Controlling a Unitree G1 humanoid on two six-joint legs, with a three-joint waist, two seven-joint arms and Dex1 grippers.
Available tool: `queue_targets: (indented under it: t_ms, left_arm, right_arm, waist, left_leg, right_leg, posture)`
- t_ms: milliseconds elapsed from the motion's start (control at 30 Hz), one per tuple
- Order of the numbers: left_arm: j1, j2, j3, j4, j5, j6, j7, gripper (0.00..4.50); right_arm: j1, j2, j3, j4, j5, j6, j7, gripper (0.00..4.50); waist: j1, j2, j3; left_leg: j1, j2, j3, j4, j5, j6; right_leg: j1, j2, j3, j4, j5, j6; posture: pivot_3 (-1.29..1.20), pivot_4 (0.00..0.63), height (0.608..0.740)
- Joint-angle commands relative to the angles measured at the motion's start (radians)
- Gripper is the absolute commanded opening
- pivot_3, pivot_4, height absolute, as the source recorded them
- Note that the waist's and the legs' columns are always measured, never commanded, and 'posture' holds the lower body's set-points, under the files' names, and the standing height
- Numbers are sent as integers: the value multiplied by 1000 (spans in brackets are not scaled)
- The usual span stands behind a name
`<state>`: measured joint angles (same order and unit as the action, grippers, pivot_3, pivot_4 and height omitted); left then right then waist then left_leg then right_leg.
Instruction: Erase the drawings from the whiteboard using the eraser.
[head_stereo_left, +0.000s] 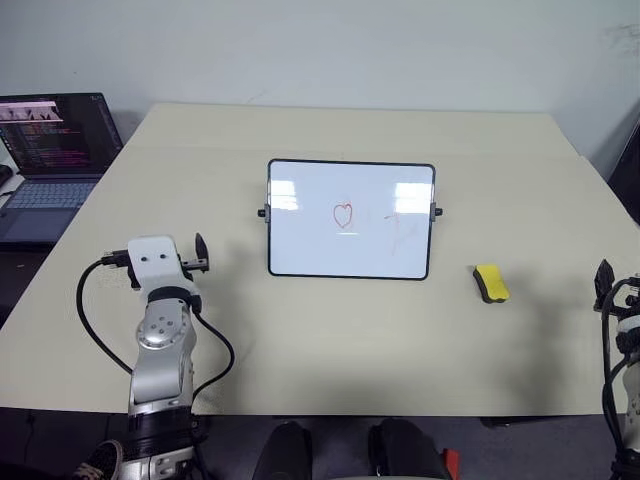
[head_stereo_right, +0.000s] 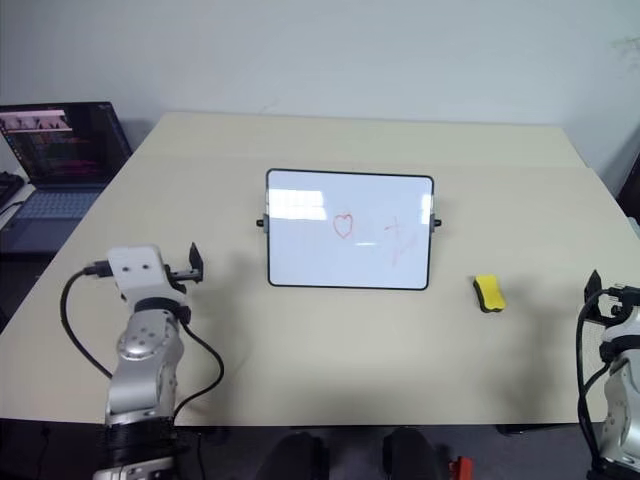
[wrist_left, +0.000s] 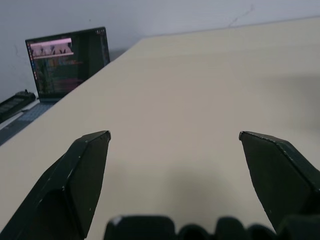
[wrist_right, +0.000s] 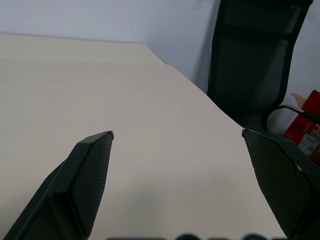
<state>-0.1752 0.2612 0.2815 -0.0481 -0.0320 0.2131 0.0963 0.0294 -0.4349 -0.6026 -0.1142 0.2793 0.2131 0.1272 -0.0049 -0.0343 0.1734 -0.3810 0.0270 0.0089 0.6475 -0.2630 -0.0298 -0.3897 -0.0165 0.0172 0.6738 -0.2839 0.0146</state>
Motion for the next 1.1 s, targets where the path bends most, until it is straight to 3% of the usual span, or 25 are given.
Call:
queue_targets:
  t_ms: [33,167,367,567,700,833,933,1100]
  left_arm:
    - [0,-6,-3,-41,12,-23,7,4500]
    - [23,-10,14,-64,12,10,21,4500]
    - [42,67,34,-127,-86,13,-143,4500]
    - [-75,300,54,-190,-383,133,-554,4500]
    - [-173,458,-35,-183,-502,219,-844,4500]
    - [-265,535,-164,-185,-557,297,-1060,4500]
    - [-350,543,-261,-165,-547,305,-1180,4500]
    - [-491,466,-389,-38,-466,208,-1289,4500]
  right_arm:
    - [1,1,-3,-29,5,16,-14,4468]
    - [-6,4,12,-49,13,47,-9,4468]
    - [-29,21,16,-106,52,72,-21,4468]
    - [-39,39,68,-275,122,256,-52,4468]
    - [7,30,59,-456,234,410,-48,4468]
    - [68,0,76,-614,373,624,-51,4468]
    - [86,-9,63,-679,452,728,-80,4468]
    - [22,-12,102,-684,499,810,-133,4468]
  waist:
    - [0,0,0]
    - [-2,0,0]
    - [-1,0,0]
    - [-2,0,0]
    - [-1,2,1]
    - [-1,1,1]
    - [0,1,1]
    - [-8,1,1]
  left_leg:
    - [0,0,0,0,0,0]
    - [0,0,0,0,0,0]
    - [0,0,0,0,0,0]
    - [0,0,-1,0,0,0]
    - [0,0,-1,-1,0,0]
    - [0,0,-1,-1,0,0]
    - [-1,-1,-1,-1,0,0]
    - [0,0,-1,0,0,0]
  right_leg:
    - [0,0,0,0,0,0]
    - [0,0,0,0,0,0]
    - [0,0,0,0,0,0]
    - [0,0,-1,2,-1,-1]
    - [-1,1,-1,2,-2,-1]
    - [-1,1,-1,1,-3,-1]
    - [-1,2,-2,1,-5,3]
    - [-1,7,0,1,-6,4]
  posture:
    - [0,150,740]
    - [0,150,740]
    - [0,150,740]
    - [0,150,740]
    - [0,150,740]
    - [0,150,740]
    - [0,150,740]
    - [0,150,740]
